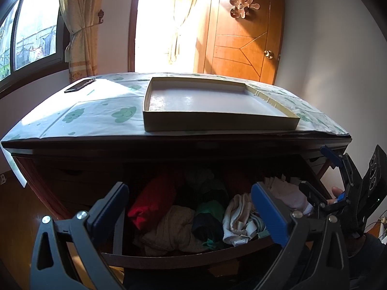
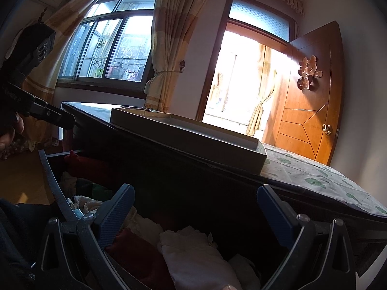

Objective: Take underwear out of drawer
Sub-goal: 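Lower both tools into the open drawer toward the folded clothes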

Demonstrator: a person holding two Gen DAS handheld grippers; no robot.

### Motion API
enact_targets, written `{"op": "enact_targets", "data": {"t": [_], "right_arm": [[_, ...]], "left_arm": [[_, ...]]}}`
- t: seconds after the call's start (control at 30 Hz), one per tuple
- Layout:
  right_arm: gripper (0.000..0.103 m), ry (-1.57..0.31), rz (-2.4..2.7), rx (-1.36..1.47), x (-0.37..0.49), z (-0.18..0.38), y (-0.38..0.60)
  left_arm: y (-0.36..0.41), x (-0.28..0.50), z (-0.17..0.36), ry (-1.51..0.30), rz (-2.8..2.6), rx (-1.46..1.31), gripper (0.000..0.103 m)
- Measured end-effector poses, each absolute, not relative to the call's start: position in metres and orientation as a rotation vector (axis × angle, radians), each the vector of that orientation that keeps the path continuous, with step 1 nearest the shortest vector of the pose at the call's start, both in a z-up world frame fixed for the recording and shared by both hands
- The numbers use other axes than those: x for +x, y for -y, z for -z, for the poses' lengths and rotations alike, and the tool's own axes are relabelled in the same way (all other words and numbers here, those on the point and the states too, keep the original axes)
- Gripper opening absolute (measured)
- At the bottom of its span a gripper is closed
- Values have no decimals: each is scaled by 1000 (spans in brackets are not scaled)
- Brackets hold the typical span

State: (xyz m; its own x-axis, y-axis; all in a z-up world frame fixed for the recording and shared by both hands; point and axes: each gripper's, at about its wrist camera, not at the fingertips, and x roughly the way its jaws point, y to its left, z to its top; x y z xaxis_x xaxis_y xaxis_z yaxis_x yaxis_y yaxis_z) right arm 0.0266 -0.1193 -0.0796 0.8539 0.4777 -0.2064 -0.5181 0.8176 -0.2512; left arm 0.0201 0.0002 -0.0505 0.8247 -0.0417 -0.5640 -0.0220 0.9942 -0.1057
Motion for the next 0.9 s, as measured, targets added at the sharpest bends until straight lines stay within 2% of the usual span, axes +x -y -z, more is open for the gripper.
{"op": "enact_targets", "data": {"t": [0.9], "right_arm": [[102, -392, -535, -233, 31, 75, 127]], "left_arm": [[0, 21, 49, -619, 15, -81, 103]]}}
